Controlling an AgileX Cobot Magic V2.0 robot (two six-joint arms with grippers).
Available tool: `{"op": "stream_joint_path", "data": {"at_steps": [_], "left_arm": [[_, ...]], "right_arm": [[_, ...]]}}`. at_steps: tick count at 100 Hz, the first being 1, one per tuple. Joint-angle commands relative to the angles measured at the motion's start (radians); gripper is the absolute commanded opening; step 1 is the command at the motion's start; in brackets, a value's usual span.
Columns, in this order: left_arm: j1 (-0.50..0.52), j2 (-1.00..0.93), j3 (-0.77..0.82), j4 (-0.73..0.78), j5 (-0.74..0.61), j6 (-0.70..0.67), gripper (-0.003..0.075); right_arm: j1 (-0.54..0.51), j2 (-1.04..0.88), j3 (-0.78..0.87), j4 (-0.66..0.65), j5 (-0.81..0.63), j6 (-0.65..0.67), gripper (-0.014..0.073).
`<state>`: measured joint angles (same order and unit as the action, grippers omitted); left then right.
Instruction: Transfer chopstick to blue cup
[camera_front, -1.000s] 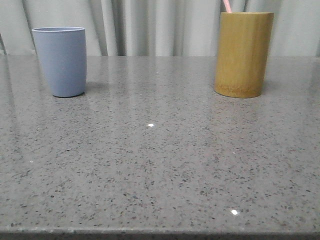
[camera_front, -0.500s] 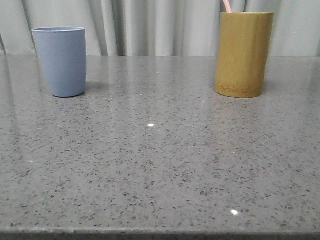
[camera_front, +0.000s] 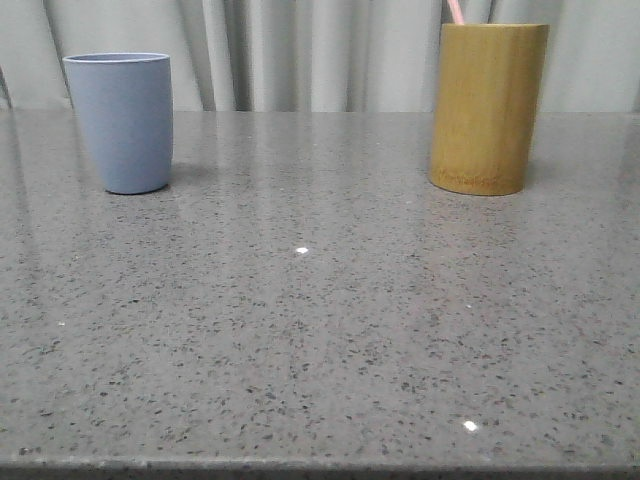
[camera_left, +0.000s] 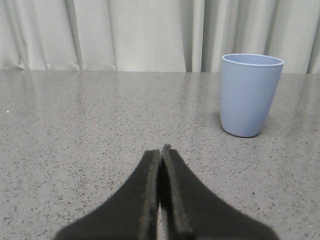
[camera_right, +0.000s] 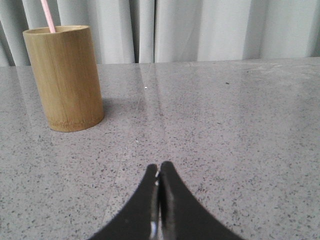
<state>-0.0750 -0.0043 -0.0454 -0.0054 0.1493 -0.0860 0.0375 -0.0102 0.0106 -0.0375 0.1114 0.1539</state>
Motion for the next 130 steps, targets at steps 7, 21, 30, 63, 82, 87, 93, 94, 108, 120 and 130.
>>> {"op": "stream_joint_path", "data": {"at_steps": [7, 21, 30, 63, 82, 87, 93, 94, 108, 120, 130], "left_arm": [[0.003, 0.048, -0.138, -0.011, 0.007, -0.007, -0.0019], [0.003, 0.137, -0.233, -0.040, 0.035, -0.007, -0.0019], [0.003, 0.199, -0.295, -0.073, 0.037, -0.007, -0.0019], [0.003, 0.435, -0.537, -0.075, 0.155, -0.007, -0.0018], [0.003, 0.568, -0.651, -0.075, 0.253, -0.004, 0.0001], [0.003, 0.597, -0.666, -0.075, 0.253, -0.001, 0.0032], [0.003, 0.624, -0.678, -0.075, 0.253, 0.002, 0.0083], [0.003, 0.630, -0.680, -0.075, 0.253, 0.002, 0.0098], [0.003, 0.670, -0.694, -0.075, 0.253, 0.002, 0.0281], [0.003, 0.679, -0.696, -0.075, 0.253, 0.002, 0.0418], [0.003, 0.679, -0.696, -0.075, 0.253, 0.002, 0.0429]], "right_arm": [[-0.005, 0.014, -0.134, -0.011, 0.048, -0.008, -0.0105], [-0.005, 0.088, -0.253, -0.011, 0.164, -0.008, -0.0105], [-0.005, 0.151, -0.328, -0.011, 0.209, -0.008, -0.0105], [-0.005, 0.407, -0.571, -0.011, 0.323, -0.008, -0.0104], [-0.005, 0.536, -0.666, -0.011, 0.371, -0.008, -0.0034], [-0.005, 0.561, -0.682, -0.011, 0.371, -0.008, 0.0026], [-0.005, 0.585, -0.698, -0.011, 0.371, -0.008, 0.0121], [-0.005, 0.591, -0.700, -0.011, 0.371, -0.008, 0.0132], [-0.005, 0.624, -0.717, -0.011, 0.370, -0.008, 0.0308], [-0.005, 0.627, -0.721, -0.011, 0.368, -0.008, 0.0335], [-0.005, 0.627, -0.721, -0.011, 0.367, -0.008, 0.0335]]}}
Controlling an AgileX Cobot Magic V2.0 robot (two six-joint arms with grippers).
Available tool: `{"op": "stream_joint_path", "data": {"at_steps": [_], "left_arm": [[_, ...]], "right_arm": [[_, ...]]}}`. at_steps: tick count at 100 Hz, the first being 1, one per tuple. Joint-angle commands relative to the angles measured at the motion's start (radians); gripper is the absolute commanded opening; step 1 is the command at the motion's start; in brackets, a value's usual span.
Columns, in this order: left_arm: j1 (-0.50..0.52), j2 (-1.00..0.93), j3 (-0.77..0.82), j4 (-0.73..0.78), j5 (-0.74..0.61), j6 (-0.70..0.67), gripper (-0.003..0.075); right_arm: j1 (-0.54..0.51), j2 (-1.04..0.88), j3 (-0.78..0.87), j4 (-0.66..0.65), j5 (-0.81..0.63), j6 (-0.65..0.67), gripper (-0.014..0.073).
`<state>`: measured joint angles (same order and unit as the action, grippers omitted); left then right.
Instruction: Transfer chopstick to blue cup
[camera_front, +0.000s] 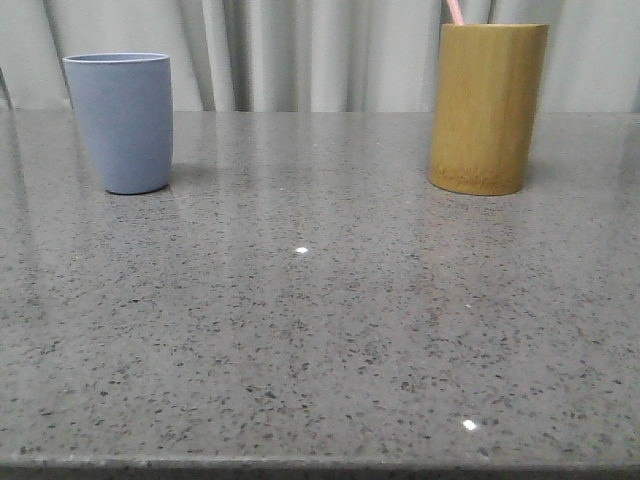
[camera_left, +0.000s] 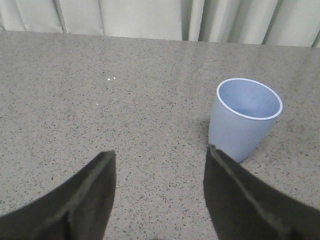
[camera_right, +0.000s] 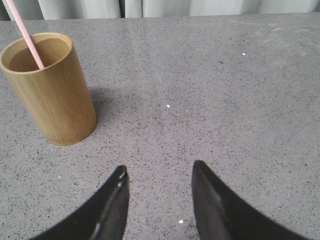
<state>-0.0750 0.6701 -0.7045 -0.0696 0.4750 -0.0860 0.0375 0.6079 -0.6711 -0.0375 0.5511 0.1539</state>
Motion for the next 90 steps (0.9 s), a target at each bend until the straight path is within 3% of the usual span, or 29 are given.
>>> {"op": "stream_joint_path", "data": {"at_steps": [1, 39, 90], "left_arm": [[0.003, 0.004, -0.037, -0.010, -0.072, 0.002, 0.0429], [0.003, 0.059, -0.079, -0.071, -0.010, 0.026, 0.0429], [-0.051, 0.539, -0.591, -0.087, 0.369, 0.028, 0.0429]], "right_arm": [[-0.005, 0.009, -0.039, -0.011, -0.072, -0.008, 0.0335], [-0.005, 0.009, -0.038, -0.011, -0.048, -0.008, 0.0335], [-0.005, 0.009, -0.038, -0.011, -0.084, -0.008, 0.0335]]}}
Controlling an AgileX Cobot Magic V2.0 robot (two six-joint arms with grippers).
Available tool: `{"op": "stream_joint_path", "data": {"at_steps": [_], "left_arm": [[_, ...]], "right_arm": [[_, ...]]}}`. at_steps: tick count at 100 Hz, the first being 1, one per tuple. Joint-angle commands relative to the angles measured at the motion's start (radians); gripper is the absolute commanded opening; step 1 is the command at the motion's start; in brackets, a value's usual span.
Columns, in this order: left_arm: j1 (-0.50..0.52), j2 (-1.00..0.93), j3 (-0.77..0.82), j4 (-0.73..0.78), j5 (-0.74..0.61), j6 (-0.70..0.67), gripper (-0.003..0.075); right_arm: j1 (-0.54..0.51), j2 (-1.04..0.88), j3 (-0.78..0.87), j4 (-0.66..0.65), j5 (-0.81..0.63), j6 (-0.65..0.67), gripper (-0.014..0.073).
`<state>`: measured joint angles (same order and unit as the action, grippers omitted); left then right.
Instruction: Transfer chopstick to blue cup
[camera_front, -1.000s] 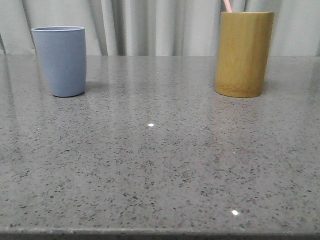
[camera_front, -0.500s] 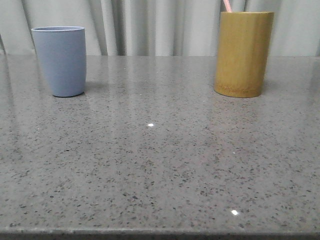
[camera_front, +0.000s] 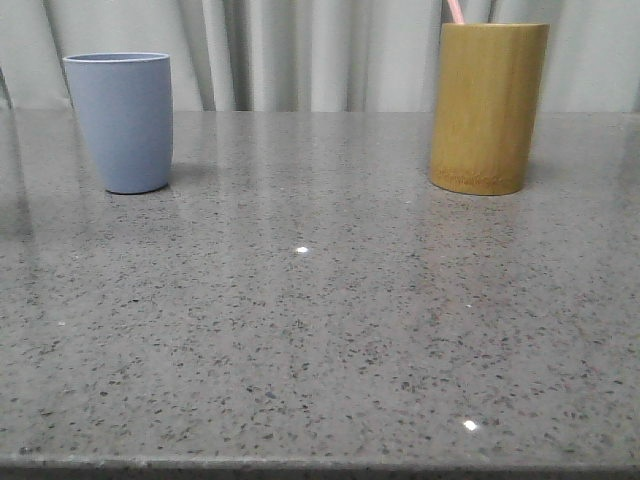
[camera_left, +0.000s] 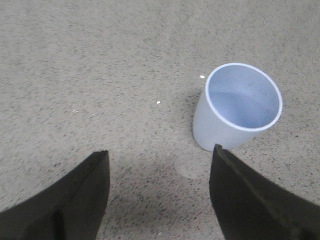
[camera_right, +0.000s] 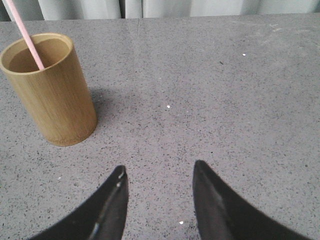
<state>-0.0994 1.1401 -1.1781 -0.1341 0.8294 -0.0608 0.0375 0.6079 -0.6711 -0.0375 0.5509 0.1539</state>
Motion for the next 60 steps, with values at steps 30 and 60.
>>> {"op": "stream_joint_path", "data": {"at_steps": [30, 60], "left_arm": [[-0.103, 0.345, -0.407, -0.023, 0.206, 0.003, 0.0429], [-0.114, 0.525, -0.542, -0.023, 0.275, 0.003, 0.0398]], "right_arm": [[-0.005, 0.009, -0.038, -0.011, -0.086, -0.008, 0.0335], [-0.005, 0.009, -0.038, -0.011, -0.086, -0.008, 0.0335]]}}
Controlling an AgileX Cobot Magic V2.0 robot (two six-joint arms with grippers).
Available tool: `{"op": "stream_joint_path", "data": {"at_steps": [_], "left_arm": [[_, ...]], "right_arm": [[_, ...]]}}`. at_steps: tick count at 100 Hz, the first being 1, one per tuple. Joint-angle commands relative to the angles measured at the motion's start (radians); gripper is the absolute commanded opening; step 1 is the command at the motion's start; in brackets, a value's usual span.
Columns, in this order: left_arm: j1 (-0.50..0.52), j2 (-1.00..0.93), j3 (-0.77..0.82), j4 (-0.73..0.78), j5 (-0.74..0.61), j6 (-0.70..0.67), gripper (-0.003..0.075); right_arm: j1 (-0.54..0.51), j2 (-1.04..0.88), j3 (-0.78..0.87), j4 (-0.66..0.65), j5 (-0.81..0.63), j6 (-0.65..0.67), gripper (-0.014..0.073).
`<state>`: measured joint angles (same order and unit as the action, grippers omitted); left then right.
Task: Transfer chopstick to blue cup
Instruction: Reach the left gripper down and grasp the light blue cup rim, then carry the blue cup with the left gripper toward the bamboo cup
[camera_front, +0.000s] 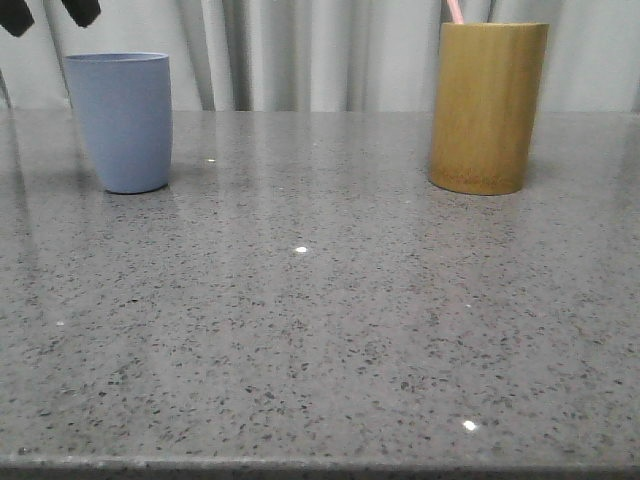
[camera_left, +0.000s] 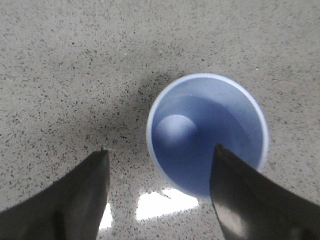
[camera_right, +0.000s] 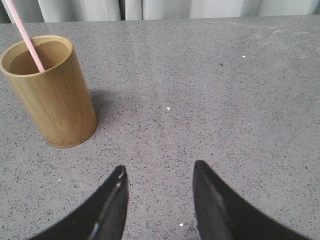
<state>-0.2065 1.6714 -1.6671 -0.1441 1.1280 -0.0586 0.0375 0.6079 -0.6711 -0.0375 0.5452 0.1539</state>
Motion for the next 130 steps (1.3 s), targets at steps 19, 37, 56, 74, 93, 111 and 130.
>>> {"op": "stream_joint_path", "data": {"at_steps": [19, 37, 56, 74, 93, 111, 130], "left_arm": [[-0.007, 0.050, -0.074, -0.013, -0.021, 0.001, 0.0356], [-0.007, 0.070, -0.074, -0.013, -0.014, 0.001, 0.0344], [-0.007, 0.086, -0.077, -0.013, -0.004, 0.001, 0.0250], [-0.007, 0.092, -0.077, -0.013, 0.002, 0.001, 0.0058], [-0.007, 0.092, -0.079, -0.020, 0.002, 0.001, -0.0019], [-0.016, 0.094, -0.117, -0.085, -0.019, 0.002, -0.0019], [-0.079, 0.140, -0.206, -0.087, -0.005, 0.010, -0.0019]], "right_arm": [[-0.005, 0.009, -0.038, -0.011, -0.080, -0.008, 0.0335], [-0.005, 0.009, -0.038, -0.011, -0.080, -0.008, 0.0335], [-0.005, 0.009, -0.038, -0.011, -0.080, -0.008, 0.0335], [-0.005, 0.009, -0.038, -0.011, -0.080, -0.008, 0.0335], [-0.005, 0.009, -0.038, -0.011, -0.080, -0.008, 0.0335], [-0.005, 0.009, -0.038, -0.011, -0.080, -0.008, 0.0335], [-0.005, 0.009, -0.038, -0.011, -0.083, -0.008, 0.0335]]}}
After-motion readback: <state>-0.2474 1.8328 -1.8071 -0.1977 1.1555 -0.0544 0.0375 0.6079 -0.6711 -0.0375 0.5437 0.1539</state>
